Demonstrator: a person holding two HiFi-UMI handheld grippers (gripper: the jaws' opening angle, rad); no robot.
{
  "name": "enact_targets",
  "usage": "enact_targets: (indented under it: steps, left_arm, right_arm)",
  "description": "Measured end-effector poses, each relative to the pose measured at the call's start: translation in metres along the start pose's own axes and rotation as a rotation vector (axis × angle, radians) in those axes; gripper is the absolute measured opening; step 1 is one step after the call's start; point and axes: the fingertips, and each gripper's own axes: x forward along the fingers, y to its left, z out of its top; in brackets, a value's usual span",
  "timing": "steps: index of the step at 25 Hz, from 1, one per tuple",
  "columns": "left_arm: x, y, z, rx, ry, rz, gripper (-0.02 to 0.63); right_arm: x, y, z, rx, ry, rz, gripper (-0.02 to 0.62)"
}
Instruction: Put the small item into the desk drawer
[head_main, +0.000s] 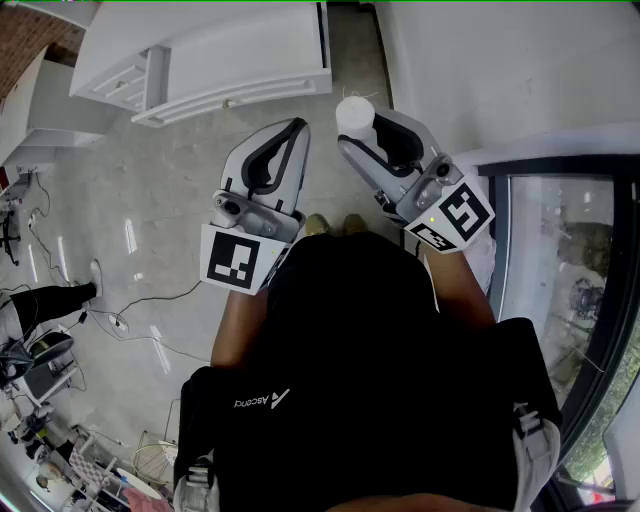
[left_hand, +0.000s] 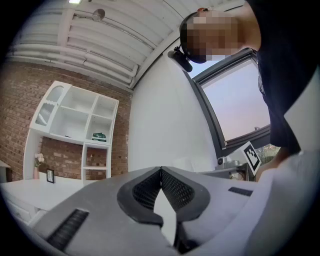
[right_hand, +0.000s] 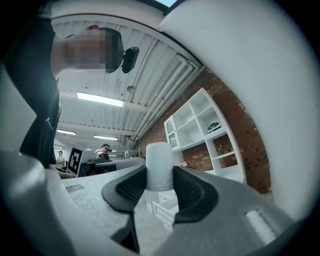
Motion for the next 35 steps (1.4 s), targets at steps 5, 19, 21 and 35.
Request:
enact_targets:
  steps: [5,19,21,35]
  left_arm:
    - [0.001,0.0,0.0,-0.006,-0.003,0.009,-0.002]
    - [0.016,-0.004,0.011,-0.012,-0.041,0.027,-0.002]
    - [0.029,-0.01,0.009,-0.008,-0.046,0.032,-0.002]
    - [0.058,0.035,-0.007,0.002,-0.03,0.094,-0.002]
  right_arm:
    - [-0.001,-0.003,-0.001,0.004,0.005,0.001,0.166]
    - [-0.007,-0.013,0.003,0.042,-0.001,0.023,0.166]
    - [-0.016,-0.024,0.005,0.045,-0.002,0.031,0.166]
    - [0.021,-0.064,0.001,0.013,0.029,0.076,0.166]
